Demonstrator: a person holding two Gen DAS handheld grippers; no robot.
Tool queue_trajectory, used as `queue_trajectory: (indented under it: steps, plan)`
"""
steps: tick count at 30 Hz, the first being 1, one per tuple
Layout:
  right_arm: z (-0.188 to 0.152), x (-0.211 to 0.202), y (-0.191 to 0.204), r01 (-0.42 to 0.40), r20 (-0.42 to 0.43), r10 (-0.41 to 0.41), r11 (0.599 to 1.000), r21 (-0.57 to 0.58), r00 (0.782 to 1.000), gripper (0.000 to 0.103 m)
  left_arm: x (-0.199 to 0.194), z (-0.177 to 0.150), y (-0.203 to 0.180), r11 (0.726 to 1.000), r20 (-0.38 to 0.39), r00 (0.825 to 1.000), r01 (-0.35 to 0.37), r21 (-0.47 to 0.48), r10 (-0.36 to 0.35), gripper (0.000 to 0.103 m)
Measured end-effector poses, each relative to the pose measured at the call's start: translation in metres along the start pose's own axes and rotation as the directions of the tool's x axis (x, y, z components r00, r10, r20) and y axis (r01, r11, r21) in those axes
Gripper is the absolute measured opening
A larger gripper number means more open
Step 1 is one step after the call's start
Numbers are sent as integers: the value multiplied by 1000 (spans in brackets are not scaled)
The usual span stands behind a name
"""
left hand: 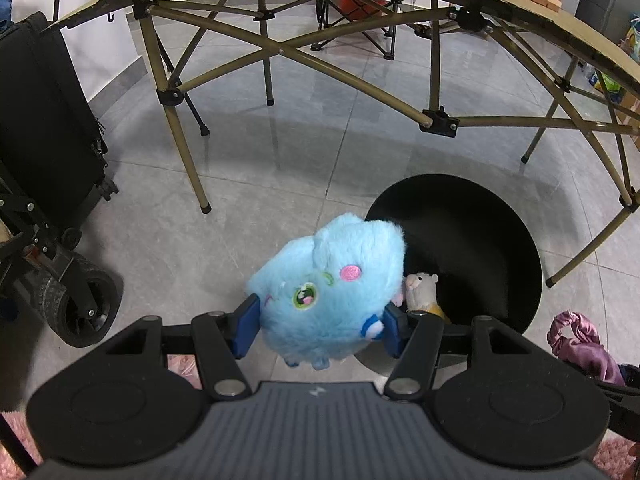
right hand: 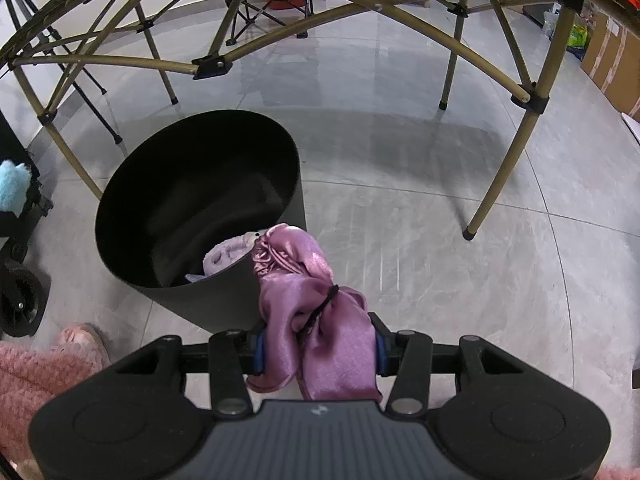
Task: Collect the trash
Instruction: 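Carry the blue plush and pink scrunchie down toward the black bin with both grippers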
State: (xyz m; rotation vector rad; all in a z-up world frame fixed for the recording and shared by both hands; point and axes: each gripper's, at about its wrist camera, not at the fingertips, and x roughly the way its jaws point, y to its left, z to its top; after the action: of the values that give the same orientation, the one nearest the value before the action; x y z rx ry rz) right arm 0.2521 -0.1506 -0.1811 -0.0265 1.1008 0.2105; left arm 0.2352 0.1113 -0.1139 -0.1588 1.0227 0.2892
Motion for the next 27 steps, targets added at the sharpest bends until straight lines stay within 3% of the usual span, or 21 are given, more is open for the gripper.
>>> queue_trajectory:
  steps: [13, 27]
  plan:
    - [4, 6, -10, 17, 4, -17, 999, 30, 1000, 46, 9, 13, -14, 1000, -11, 1000, 3, 9, -3, 60]
    - [5, 11, -30, 27, -7, -26, 996, 85, 1000, 46, 14, 27, -58, 997, -13, 998, 57, 50, -56, 60]
